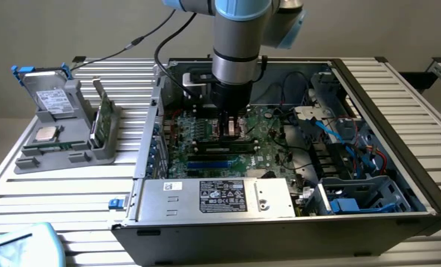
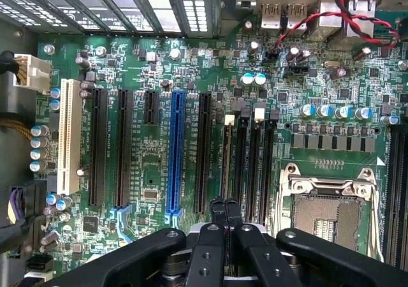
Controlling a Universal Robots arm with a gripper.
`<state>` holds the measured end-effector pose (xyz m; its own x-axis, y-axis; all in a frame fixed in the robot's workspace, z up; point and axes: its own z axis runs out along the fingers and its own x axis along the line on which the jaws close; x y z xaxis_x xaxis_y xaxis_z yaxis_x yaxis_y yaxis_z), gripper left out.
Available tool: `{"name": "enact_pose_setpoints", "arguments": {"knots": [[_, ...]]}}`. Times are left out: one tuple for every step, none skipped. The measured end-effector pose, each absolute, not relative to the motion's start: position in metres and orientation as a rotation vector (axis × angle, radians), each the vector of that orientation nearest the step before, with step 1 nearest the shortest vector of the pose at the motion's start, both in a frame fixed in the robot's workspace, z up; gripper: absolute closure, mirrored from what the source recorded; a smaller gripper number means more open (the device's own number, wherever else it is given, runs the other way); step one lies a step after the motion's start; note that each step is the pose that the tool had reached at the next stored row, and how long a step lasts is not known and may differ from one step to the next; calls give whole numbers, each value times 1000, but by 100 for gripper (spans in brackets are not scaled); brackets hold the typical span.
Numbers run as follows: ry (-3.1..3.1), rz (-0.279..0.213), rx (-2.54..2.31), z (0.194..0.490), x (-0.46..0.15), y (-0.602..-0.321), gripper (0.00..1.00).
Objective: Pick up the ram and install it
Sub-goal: 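Press down the ram until it locks into place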
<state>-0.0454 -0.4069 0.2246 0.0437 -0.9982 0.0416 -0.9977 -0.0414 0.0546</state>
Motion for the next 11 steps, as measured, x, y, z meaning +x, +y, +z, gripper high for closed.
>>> {"name": "enact_pose_setpoints", "arguments": {"knots": [[-2127, -12, 2219, 225, -45, -407, 89], [-2128, -13, 2220, 226, -45, -407, 89], [-2128, -13, 2221, 228, -45, -407, 89], [-2127, -12, 2220, 230, -45, -407, 89], [-2127, -12, 2219, 231, -45, -407, 89], [-2127, -12, 2219, 232, -45, -407, 89], [-2127, -12, 2220, 233, -45, -407, 89], [-2127, -12, 2219, 233, -45, -407, 89], [-2127, -12, 2219, 234, -44, -407, 89], [-2127, -12, 2219, 234, -43, -408, 89], [-2126, -13, 2219, 235, -42, -408, 89]]}}
